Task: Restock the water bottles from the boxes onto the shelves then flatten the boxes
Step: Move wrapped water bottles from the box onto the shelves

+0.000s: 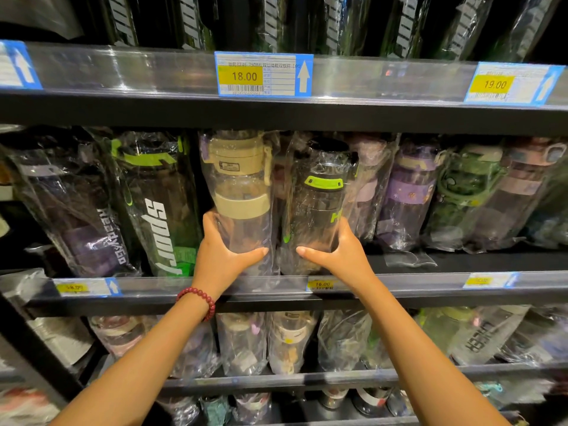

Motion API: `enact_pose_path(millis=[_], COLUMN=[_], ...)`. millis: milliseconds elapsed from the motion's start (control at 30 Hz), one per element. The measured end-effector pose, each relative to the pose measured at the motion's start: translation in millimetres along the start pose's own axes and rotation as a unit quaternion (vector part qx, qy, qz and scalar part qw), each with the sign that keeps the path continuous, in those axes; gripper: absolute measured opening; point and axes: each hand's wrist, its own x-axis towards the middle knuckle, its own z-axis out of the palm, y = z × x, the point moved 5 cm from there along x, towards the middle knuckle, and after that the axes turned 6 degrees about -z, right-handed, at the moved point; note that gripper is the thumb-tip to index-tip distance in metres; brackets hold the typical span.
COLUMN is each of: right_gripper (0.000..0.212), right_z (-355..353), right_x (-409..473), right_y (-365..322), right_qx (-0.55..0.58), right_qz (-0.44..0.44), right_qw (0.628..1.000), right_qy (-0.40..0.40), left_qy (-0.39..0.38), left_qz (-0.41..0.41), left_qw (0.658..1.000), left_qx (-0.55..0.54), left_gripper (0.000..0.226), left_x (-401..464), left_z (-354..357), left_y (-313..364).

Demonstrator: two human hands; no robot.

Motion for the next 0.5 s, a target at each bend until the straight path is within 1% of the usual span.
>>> enact_pose_path(millis=[100, 200, 500], right_gripper=[0.074, 0.070, 0.071], right_z=[-0.4, 0.3, 1.5], right_x=[-0.3, -0.6, -3.9], right_y=[-0.6, -1.3, -2.5], right_qx=[-0.004, -0.011, 0.012], right_qz=[0.011, 0.021, 0.027], right_qw=[1.000, 1.000, 0.999], right_qy=[-0.005, -0.011, -0.017], left_qy=[-0.017, -0.031, -0.042], left_qz=[0.002, 0.003, -0.006], left_qw=[1.000, 1.000, 0.999], left_qx=[-0.002, -0.001, -0.005], left_gripper=[0.094, 0.096, 0.098], left_x=[2.9, 5.7, 9.6], left_z=[-2.0, -4.0, -4.2], left_y=[-0.6, -2.0, -8.9])
